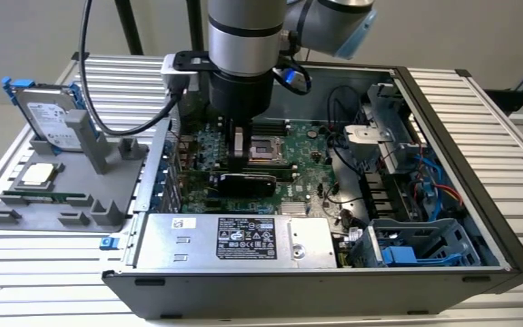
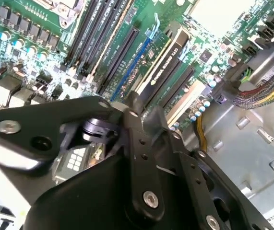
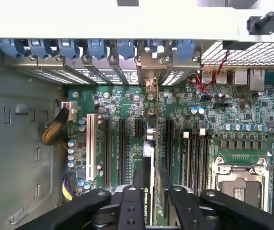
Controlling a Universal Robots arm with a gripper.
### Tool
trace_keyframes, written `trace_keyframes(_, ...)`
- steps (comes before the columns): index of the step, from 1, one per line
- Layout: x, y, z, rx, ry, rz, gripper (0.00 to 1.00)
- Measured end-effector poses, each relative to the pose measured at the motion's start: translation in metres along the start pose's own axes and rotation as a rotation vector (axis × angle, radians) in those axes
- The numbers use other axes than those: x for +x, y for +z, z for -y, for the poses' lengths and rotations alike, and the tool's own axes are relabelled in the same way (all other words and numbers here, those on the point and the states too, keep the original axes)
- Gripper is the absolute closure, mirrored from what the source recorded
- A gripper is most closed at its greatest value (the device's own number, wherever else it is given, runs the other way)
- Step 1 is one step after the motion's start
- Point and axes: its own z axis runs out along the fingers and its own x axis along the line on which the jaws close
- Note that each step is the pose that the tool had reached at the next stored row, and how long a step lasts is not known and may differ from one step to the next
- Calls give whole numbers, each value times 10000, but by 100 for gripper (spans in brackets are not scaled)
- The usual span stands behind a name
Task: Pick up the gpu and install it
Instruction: 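Insert the gpu into the slot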
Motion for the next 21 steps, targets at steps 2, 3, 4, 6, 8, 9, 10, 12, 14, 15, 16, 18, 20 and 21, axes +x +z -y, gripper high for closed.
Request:
trace_keyframes(2,0,-5,0,0,2,-53,100)
trace_keyframes(3,0,-7,0,1,2,-79,100)
trace_keyframes(4,0,-10,0,0,3,-107,100)
trace_keyframes(6,0,-15,0,1,5,-161,100)
trace_keyframes(8,1,-20,-1,1,7,-217,100)
trace_keyframes(9,1,-23,-1,1,9,-244,100)
trace_keyframes(10,1,-26,-1,1,9,-272,100)
trace_keyframes(12,1,-31,-1,1,11,-324,100)
trace_keyframes(14,1,-36,-1,1,13,-378,100)
trace_keyframes(15,1,-38,-1,2,14,-408,100)
trace_keyframes(16,1,-41,-1,1,15,-434,100)
trace_keyframes(18,1,-46,-2,1,16,-490,100)
trace_keyframes(20,1,-51,-2,1,18,-544,100)
trace_keyframes(21,1,-54,-2,1,19,-569,100)
